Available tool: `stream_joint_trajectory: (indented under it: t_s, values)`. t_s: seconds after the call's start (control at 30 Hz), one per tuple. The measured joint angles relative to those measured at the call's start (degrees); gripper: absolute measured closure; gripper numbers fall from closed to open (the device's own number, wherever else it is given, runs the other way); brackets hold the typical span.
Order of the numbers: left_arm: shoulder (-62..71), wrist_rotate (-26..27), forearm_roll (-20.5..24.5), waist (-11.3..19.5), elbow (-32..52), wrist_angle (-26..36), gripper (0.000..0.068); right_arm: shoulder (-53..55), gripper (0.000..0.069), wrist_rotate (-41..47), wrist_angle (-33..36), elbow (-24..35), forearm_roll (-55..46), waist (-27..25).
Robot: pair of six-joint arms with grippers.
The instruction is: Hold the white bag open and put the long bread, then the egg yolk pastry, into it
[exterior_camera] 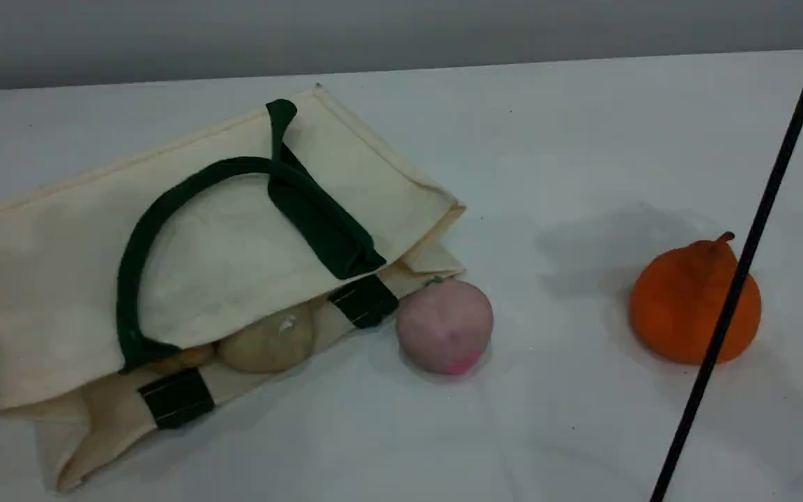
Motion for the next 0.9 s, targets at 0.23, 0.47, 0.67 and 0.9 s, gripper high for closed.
stream_joint_trajectory:
  t_s: [0.23,0.47,0.67,0.9]
  values:
    - [-2.73,-1.28,0.37,0.00,0.00,0.18,0.0141,-3.51,0.0113,-0.59,2.26,-0.18,-0.60,0.00]
    - [-8.88,-10.04,3.77,0.00,0.00,0.22,0.0141,-13.52,0.0113,-3.85,10.44,-1.75,-0.35,0.19]
    - [-15.50,-16.87,9.66,0.00,0.00,0.29,0.0141,-25.50,0.0132,-10.67,14.65,-1.75,5.56,0.19]
    - [-24.95,-19.78,9.79,0.00,2.93,0.29,0.0141,-39.07,0.0135,-22.98,21.37,-1.68,17.25,0.19]
